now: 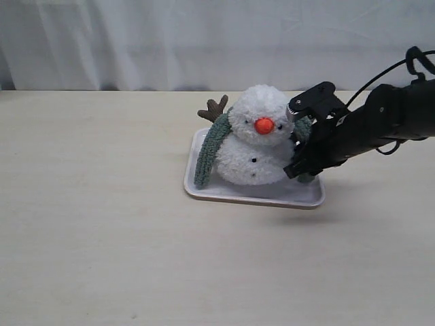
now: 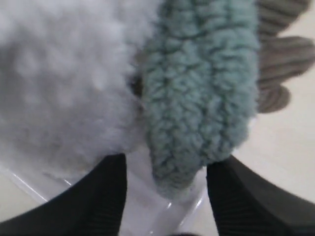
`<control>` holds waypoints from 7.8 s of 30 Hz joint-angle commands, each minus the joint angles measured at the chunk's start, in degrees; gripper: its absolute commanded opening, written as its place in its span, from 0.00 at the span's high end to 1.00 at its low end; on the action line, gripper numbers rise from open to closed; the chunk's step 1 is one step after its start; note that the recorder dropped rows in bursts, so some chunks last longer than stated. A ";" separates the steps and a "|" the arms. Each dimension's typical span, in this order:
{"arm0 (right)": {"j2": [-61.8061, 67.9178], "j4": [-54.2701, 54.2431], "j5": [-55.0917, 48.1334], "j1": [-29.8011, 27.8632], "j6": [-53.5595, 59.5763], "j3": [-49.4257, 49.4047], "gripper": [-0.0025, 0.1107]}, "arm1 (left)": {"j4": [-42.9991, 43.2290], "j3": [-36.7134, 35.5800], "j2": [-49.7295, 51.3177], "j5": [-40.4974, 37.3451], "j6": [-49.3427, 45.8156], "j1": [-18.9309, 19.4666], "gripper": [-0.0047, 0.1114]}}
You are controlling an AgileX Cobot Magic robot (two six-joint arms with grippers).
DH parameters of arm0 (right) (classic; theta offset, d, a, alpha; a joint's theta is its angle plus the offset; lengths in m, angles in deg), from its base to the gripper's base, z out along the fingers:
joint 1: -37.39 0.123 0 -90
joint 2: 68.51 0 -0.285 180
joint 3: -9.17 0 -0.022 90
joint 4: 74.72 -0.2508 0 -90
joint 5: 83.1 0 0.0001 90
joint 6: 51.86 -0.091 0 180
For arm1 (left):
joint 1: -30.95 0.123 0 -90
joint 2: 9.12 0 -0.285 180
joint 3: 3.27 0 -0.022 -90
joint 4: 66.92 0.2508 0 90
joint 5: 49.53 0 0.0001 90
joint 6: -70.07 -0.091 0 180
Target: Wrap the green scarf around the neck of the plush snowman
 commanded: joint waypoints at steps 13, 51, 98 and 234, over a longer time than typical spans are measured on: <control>-2.75 -0.40 -13.38 1.20 -3.88 3.09 0.94 | -0.38 -0.09 -0.12 0.62 -0.04 -0.14 0.96; -0.74 -11.05 -21.64 1.20 -0.93 2.92 0.68 | -0.38 -0.09 -0.12 0.62 -0.04 -0.14 0.96; -4.54 -7.10 -0.25 27.90 -29.18 3.28 0.43 | -0.38 -0.09 -0.12 0.62 -0.04 -0.14 0.96; 10.60 48.40 -46.24 32.38 -59.93 16.32 0.94 | -0.38 -0.09 -0.12 0.62 -0.04 -0.14 0.96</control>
